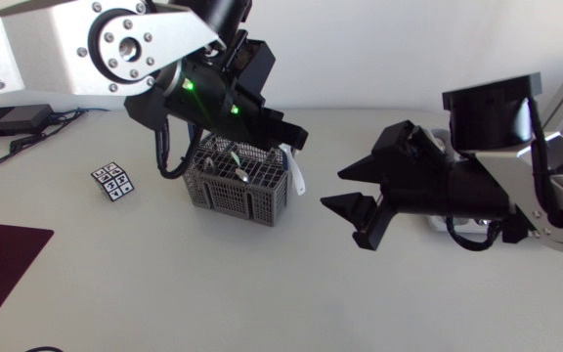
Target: Transfer all utensils from the basket to the drawer tray.
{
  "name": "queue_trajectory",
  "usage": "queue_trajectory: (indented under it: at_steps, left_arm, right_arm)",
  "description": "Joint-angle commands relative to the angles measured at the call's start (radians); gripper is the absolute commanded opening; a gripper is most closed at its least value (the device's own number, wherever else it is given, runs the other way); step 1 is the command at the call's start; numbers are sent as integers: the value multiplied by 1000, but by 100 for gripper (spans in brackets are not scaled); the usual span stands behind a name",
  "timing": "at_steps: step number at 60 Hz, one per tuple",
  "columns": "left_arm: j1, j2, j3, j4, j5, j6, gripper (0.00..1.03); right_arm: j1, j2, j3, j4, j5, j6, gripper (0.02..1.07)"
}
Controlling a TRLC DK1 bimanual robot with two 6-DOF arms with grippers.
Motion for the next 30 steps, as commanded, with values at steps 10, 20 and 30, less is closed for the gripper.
queue_trajectory:
  at_steps: [10, 20, 30]
  left_arm:
    - [27, 61, 33, -38, 142, -58, 6]
    - [28, 72, 42, -45, 173, -64, 6]
    - [28, 72, 44, -48, 196, -67, 6]
  right_arm:
    - [57, 98, 71, 59, 44, 88, 74]
    - [91, 156, 102, 81, 97, 98, 67]
    - [91, 188, 114, 93, 97, 108, 53]
